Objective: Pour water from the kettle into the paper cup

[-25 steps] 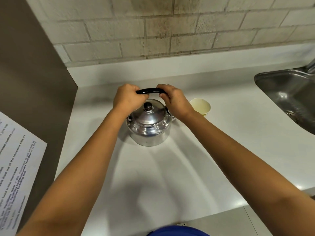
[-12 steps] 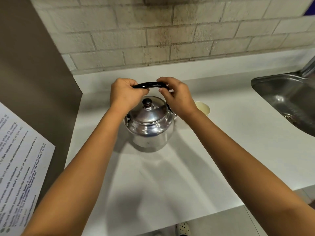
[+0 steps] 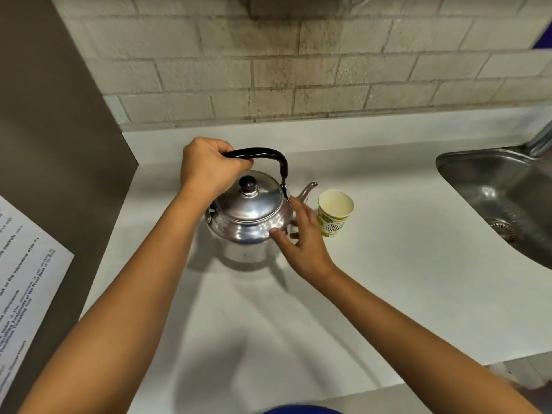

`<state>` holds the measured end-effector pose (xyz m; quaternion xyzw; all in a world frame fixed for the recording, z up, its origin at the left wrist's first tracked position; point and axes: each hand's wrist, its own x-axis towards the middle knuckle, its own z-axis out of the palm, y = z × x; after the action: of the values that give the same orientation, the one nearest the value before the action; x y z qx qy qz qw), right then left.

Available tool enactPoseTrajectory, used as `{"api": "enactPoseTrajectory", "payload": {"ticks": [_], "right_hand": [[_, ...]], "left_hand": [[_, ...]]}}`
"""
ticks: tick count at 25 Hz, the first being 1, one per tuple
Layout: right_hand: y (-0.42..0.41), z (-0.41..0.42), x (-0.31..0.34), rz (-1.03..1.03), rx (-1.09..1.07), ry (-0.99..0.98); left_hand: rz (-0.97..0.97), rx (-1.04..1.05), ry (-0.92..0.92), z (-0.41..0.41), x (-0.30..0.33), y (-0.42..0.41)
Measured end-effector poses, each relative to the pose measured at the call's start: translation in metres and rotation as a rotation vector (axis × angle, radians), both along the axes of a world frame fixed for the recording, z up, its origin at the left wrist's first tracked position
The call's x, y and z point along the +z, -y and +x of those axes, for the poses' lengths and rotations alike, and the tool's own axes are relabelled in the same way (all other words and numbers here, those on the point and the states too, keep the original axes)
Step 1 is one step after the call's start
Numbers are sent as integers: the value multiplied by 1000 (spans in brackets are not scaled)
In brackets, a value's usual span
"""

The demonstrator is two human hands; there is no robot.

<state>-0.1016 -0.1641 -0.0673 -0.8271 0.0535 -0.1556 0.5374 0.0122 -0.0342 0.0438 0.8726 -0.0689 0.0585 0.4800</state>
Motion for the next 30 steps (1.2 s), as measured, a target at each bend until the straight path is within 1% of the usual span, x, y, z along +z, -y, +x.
{"api": "enactPoseTrajectory", "payload": {"ticks": [4, 9, 14, 19, 30], "right_hand": [[3, 2, -9, 69, 107, 4], [13, 3, -15, 189, 131, 32], [14, 3, -17, 284, 116, 43], [15, 6, -19, 373, 102, 51], [15, 10, -23, 524, 107, 81]], "left_hand": [[85, -2, 38, -4, 7, 11], [165, -23, 56, -10, 20, 30], [274, -48, 65, -13, 30, 48], [396, -74, 123, -14, 36, 64], [584, -124, 215, -16, 44, 88]]}}
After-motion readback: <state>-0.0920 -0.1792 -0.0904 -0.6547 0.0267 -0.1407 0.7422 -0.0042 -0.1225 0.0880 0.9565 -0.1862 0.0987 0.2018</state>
